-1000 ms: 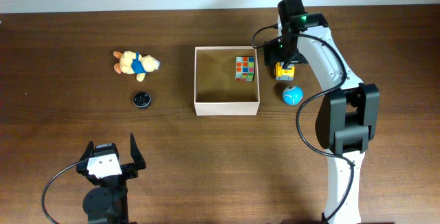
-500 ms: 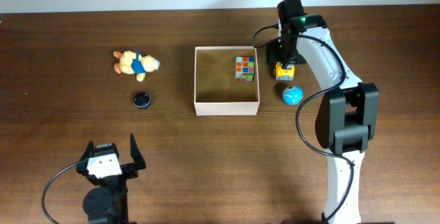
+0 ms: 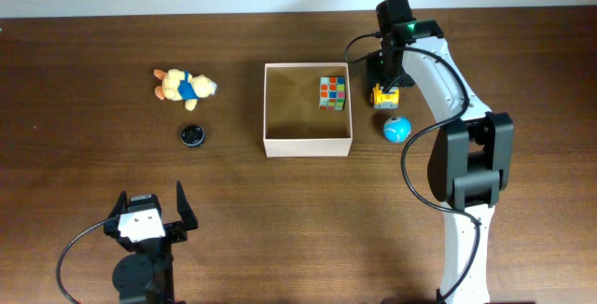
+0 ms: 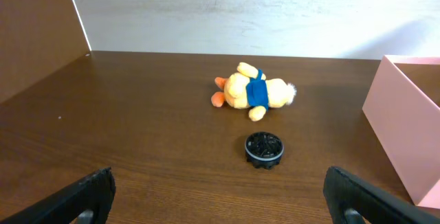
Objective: Pack container
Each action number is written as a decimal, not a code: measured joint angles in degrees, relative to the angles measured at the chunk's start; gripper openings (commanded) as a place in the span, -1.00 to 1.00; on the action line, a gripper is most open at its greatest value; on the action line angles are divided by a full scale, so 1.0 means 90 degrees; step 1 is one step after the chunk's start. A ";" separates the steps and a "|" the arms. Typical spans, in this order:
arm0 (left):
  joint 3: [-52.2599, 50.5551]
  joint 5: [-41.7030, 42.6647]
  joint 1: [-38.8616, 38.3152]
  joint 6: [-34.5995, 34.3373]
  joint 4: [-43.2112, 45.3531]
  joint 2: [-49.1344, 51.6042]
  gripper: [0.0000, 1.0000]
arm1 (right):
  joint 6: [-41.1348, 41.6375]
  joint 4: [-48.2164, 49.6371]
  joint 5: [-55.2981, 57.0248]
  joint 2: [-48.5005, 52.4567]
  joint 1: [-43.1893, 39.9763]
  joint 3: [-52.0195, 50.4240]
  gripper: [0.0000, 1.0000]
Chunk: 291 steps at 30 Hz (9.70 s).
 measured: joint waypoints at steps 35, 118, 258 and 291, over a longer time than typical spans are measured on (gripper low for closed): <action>0.0000 0.0000 0.0000 0.0000 0.0000 0.0000 0.99 | 0.0066 0.0306 0.0209 0.0216 0.0000 -0.0010 -0.31; 0.0000 0.0000 0.0000 0.0000 0.0000 0.0000 0.99 | 0.1426 -0.1409 0.0369 0.0260 0.2550 0.2662 -0.40; 0.0000 0.0000 0.0000 0.0000 0.0000 0.0000 0.98 | 0.0704 -0.0325 0.0622 0.0420 0.2331 0.1326 -0.53; 0.0000 0.0000 0.0000 0.0000 0.0000 0.0000 0.99 | 0.0707 -0.0488 0.0709 0.0420 0.2072 0.1326 -0.87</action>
